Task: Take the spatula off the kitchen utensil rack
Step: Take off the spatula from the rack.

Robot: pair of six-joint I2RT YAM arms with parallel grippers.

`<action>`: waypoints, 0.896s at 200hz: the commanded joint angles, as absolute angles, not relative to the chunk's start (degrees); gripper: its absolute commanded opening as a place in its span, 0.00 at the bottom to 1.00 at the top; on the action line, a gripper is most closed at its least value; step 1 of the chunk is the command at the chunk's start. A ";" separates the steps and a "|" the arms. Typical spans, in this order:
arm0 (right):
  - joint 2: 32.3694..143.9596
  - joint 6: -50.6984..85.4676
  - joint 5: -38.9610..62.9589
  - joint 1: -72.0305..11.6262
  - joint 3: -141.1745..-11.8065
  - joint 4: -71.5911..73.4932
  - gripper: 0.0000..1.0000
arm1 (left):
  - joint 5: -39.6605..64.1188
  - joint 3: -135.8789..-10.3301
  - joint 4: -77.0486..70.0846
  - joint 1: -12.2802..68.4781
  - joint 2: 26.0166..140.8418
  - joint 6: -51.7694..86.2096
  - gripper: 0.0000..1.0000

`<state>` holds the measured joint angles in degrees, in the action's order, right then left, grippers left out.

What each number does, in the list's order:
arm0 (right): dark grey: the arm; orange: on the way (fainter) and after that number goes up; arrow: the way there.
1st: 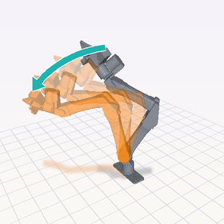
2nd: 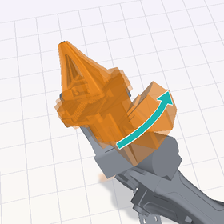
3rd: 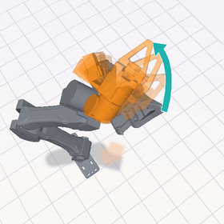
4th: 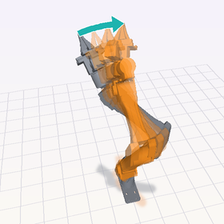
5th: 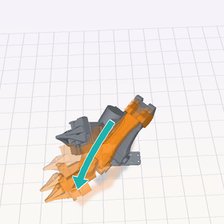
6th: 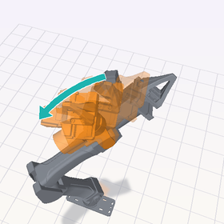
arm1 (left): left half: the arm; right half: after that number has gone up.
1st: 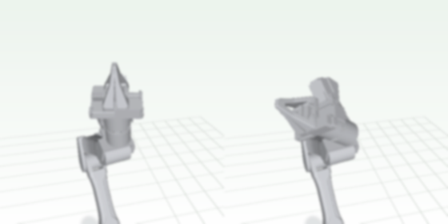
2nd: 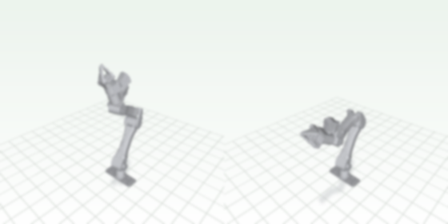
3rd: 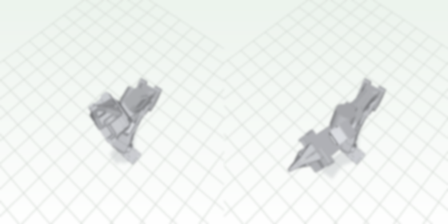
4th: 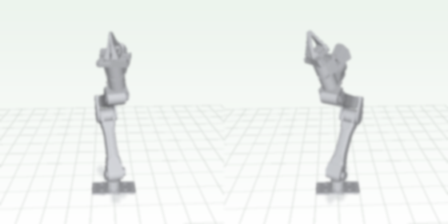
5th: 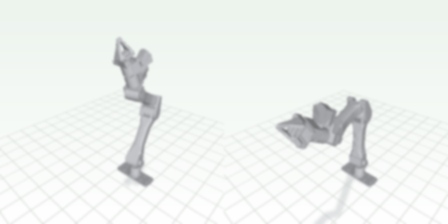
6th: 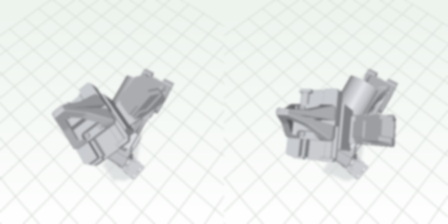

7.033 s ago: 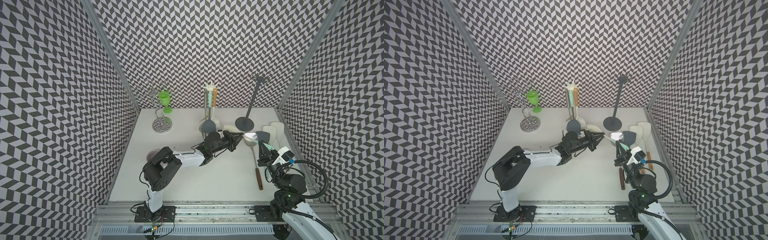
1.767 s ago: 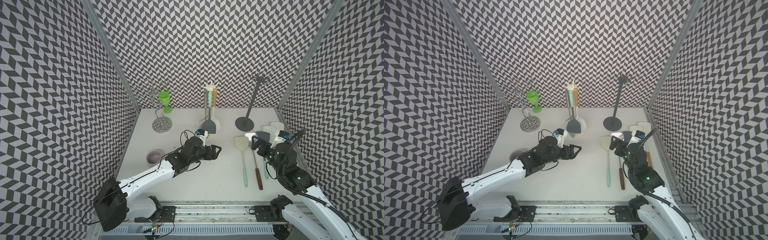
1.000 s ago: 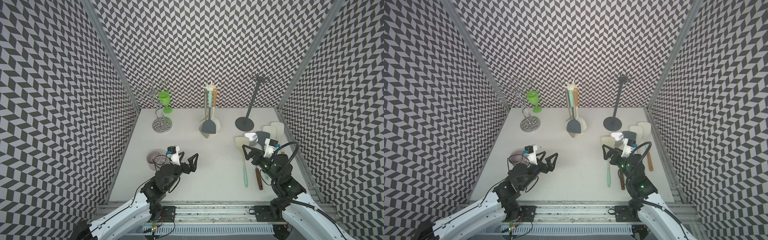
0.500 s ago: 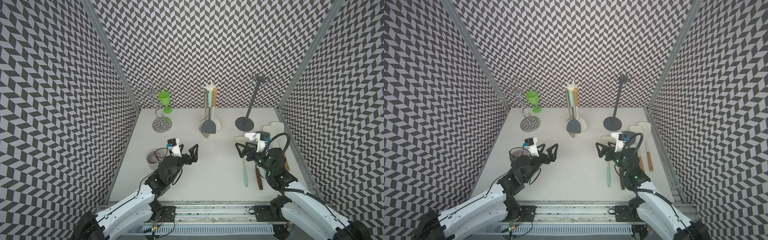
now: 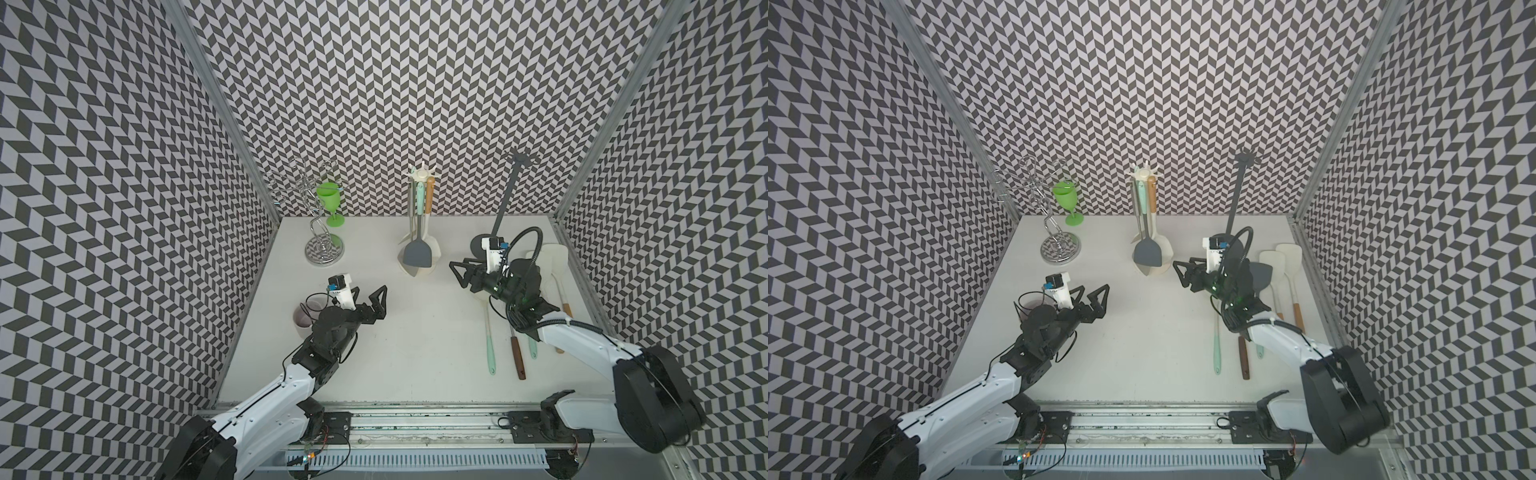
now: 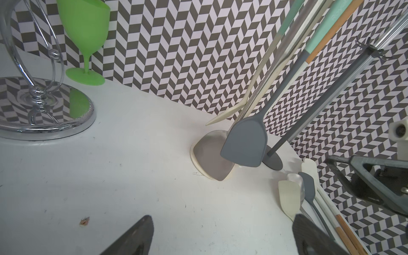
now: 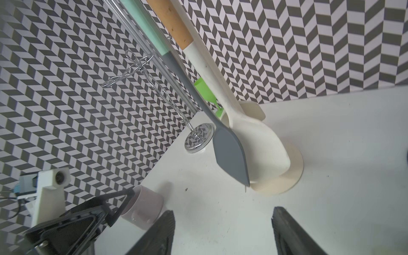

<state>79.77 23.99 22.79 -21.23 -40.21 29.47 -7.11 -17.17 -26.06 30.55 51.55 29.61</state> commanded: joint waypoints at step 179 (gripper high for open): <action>111.90 11.76 24.30 -25.51 -76.08 34.91 0.45 | -5.80 -16.35 -27.51 29.03 47.07 28.49 1.00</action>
